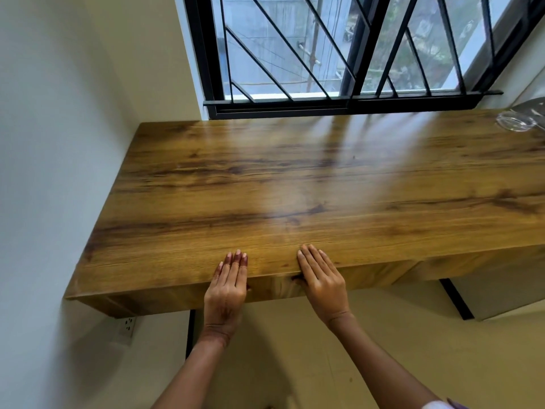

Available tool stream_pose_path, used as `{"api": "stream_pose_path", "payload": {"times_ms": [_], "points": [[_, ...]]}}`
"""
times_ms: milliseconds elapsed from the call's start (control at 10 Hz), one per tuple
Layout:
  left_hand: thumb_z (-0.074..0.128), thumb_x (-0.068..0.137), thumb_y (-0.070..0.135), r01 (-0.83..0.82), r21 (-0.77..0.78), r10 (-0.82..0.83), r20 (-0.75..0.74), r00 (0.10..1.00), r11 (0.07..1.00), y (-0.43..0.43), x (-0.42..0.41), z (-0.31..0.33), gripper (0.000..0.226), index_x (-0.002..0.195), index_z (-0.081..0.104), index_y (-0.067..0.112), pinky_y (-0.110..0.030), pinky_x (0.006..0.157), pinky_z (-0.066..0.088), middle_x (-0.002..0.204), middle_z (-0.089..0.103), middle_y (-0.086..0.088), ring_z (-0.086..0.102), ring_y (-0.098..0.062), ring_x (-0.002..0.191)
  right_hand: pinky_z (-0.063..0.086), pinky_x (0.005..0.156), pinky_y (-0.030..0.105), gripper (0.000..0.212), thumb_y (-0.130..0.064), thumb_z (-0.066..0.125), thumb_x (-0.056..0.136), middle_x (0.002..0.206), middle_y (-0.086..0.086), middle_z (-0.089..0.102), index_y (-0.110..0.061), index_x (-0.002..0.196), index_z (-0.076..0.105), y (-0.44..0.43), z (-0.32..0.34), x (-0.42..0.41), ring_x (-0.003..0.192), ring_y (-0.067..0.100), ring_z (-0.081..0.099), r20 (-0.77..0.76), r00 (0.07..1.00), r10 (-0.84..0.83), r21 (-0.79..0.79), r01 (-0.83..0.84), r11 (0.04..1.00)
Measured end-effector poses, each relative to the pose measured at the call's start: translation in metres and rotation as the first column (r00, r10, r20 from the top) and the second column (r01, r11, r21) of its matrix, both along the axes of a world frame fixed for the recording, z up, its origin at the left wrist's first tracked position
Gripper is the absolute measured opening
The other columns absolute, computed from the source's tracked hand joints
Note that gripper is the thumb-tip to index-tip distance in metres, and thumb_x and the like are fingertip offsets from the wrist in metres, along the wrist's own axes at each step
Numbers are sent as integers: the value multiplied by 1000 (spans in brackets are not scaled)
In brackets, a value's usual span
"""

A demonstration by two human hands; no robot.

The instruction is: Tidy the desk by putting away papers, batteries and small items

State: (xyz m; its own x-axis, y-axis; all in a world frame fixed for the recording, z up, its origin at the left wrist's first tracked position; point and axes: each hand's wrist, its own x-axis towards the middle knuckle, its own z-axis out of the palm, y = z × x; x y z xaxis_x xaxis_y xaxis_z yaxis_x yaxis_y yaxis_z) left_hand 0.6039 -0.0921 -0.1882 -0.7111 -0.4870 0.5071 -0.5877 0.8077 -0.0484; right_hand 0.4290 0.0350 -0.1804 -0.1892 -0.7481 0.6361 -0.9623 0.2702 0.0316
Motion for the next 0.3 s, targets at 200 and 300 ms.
{"api": "stream_pose_path", "payload": {"times_ms": [200,300], "points": [[41,82,50,-49,90,38,126,991,995,13,-9,14,77,134,37,-6,-42,116,8,140,42,-24,20,-34,141,23,115,37,51,-39,43,91,134,14,52,-4,128,50,7,7,-1,127,25,46,92,996,12,144,-26,989],[36,85,55,-14,123,4,83,997,992,24,-32,18,80,137,33,-5,-45,116,6,145,31,-22,4,-31,143,18,116,36,58,-46,37,95,141,14,43,-4,134,41,8,8,-11,134,24,36,169,986,8,100,-25,995]]}}
